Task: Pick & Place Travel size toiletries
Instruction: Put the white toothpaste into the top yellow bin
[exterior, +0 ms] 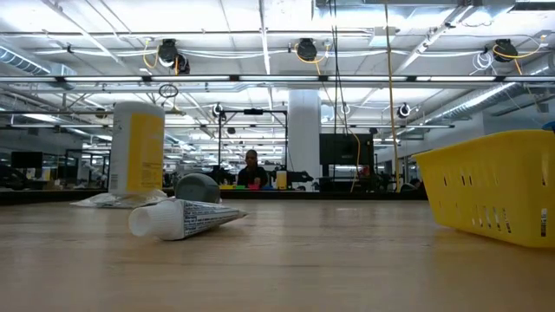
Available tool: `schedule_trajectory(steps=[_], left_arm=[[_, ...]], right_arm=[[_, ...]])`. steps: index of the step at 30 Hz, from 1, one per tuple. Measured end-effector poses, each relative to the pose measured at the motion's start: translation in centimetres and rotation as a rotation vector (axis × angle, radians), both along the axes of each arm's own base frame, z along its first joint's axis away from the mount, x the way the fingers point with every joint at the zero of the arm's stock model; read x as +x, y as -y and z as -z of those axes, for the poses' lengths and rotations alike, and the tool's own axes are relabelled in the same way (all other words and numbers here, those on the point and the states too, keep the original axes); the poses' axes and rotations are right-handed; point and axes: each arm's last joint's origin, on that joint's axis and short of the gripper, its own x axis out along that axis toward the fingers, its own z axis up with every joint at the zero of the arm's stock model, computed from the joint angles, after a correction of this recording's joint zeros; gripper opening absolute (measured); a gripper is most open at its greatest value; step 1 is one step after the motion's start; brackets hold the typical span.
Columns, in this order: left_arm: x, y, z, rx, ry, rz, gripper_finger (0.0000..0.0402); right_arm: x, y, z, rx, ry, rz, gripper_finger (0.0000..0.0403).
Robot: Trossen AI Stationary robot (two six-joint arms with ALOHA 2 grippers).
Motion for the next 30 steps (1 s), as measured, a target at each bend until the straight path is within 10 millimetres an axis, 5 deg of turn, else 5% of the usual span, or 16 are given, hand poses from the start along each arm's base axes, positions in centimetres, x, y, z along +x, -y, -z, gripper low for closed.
schedule_trajectory(steps=[16,30], left_arm=[[-0.1,0.1,-0.3,0.037,0.058,0.050,0.0053],[-0.1,0.2,-0.1,0.050,0.046,0.049,0.0057]], right_arm=[[0.9,1.7,-0.5,0.022,0.053,-0.085,0.0171],[2.8,1.4,1.0,0.038,0.114,-0.114,0.0150]])
